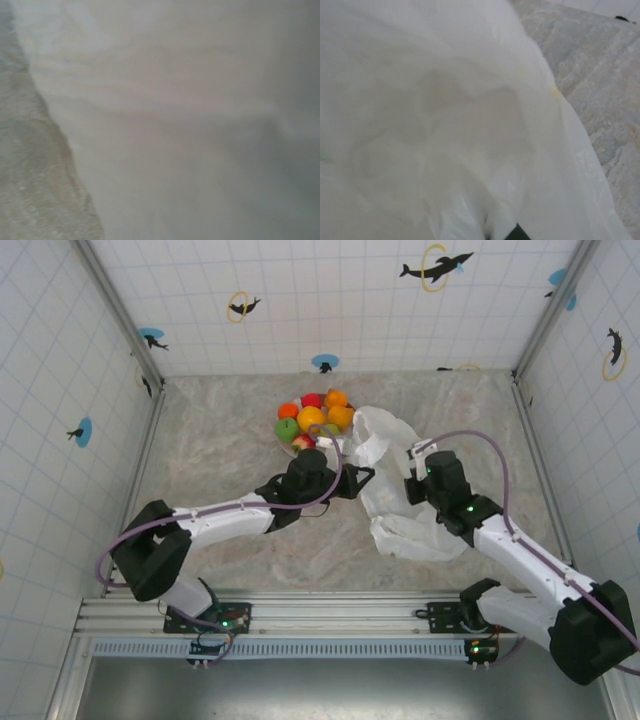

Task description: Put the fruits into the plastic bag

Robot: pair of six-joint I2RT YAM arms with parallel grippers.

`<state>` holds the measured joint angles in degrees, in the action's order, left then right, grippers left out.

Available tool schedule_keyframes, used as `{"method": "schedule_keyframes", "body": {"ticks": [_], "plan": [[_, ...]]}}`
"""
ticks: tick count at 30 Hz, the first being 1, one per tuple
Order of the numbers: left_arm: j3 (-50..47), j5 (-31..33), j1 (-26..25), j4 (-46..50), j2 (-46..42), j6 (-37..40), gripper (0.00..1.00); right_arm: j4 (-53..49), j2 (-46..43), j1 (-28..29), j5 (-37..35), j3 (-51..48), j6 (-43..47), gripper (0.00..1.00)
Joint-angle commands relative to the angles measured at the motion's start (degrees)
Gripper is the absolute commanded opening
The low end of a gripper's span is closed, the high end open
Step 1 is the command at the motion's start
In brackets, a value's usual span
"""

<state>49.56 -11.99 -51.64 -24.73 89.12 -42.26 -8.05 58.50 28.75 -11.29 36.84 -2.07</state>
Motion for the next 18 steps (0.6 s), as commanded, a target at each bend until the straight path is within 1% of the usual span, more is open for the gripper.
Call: {"method": "schedule_keyframes", "body": {"ticks": [1,4,6,9,12,14,16,18], "plan": [[1.25,8.19,0.63,7.07,3.53,4.55,0.0,-3.07,-2.86,-2.99,2.12,5.77,-2.19,0.0],[2.37,14.64,0.7,10.74,6.27,7.39,0.0,-7.53,-3.72,-5.95,3.83,8.88,-3.42,0.0],[2.32,17.64,1.05,11.98,7.73,8.45,0.0,-9.96,-4.05,-8.02,4.79,10.89,-3.97,0.0],[2.02,21.19,1.19,13.57,9.67,9.47,0.0,-10.75,-4.24,-11.23,7.19,12.29,-5.29,0.0],[1.4,21.78,1.19,13.76,10.63,9.64,0.0,-9.27,-3.46,-13.37,10.93,11.35,-7.32,0.0],[0.47,19.84,1.19,12.81,10.26,10.12,0.0,-8.25,-2.31,-13.82,13.6,10.43,-8.57,0.0],[-1.29,16.99,1.19,10.72,8.61,10.79,0.19,-7.38,-1.11,-14.16,15.53,9.48,-9.41,0.0],[-4.14,13.61,1.19,8.08,5.59,11.21,0.41,-6.8,-0.11,-14.46,16.53,8.76,-10.62,0.0]]}}
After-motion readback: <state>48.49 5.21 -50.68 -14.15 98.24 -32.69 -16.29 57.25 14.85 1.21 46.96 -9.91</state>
